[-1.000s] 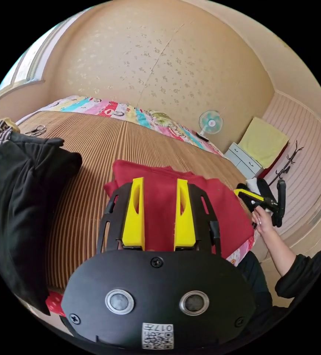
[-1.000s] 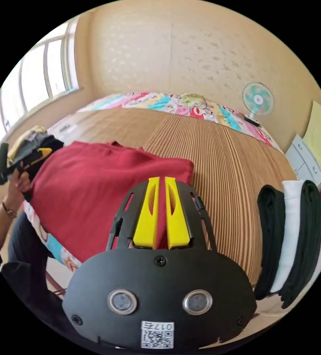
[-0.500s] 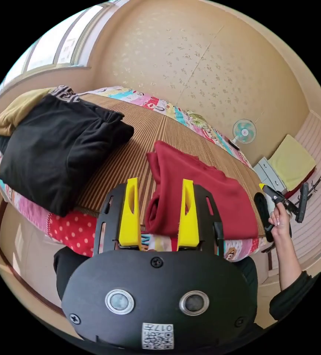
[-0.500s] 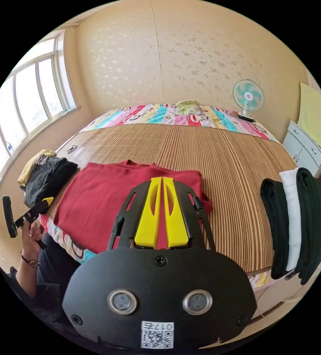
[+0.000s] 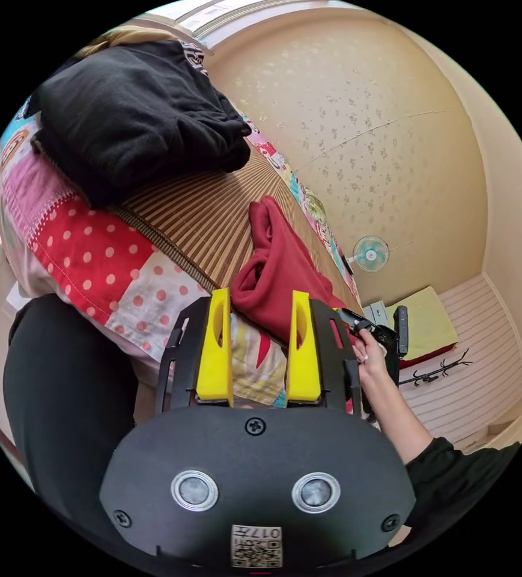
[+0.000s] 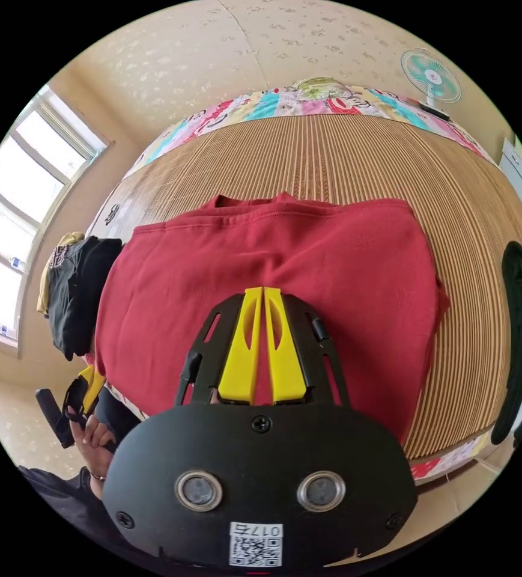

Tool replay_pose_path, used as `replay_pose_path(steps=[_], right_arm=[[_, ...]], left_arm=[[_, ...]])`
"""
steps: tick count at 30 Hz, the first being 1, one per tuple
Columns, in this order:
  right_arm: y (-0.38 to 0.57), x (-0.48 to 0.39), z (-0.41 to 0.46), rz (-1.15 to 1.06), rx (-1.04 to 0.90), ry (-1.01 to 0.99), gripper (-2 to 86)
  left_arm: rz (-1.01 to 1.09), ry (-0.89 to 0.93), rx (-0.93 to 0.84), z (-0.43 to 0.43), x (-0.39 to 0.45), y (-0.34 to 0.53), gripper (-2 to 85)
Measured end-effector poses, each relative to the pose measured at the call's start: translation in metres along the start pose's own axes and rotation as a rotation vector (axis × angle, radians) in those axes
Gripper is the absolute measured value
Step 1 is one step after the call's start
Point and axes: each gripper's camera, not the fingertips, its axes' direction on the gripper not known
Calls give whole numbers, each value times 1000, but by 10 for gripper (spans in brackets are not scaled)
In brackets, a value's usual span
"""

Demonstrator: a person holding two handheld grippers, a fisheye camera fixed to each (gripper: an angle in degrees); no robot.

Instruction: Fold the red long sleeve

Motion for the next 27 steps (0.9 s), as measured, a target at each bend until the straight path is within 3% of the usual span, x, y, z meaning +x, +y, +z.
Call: replay_pose_path(steps=[6, 10, 16, 22, 27], right_arm=[[-6, -93, -35, -256, -18, -87, 67], [-37, -161, -20, -358, -229, -143, 115], [-91, -214, 28, -326, -491, -152, 166], [-102, -268, 66, -538, -616, 187, 210], [-70, -295, 81, -818, -560, 567, 149]], left_arm=[[-129, 122, 11, -10, -39, 3, 91], [-122, 235, 17, -16, -54, 5, 63], [44, 400, 65, -32, -43, 5, 53], [176, 424, 87, -43, -34, 6, 51], [344, 338, 124, -55, -9, 19, 56]])
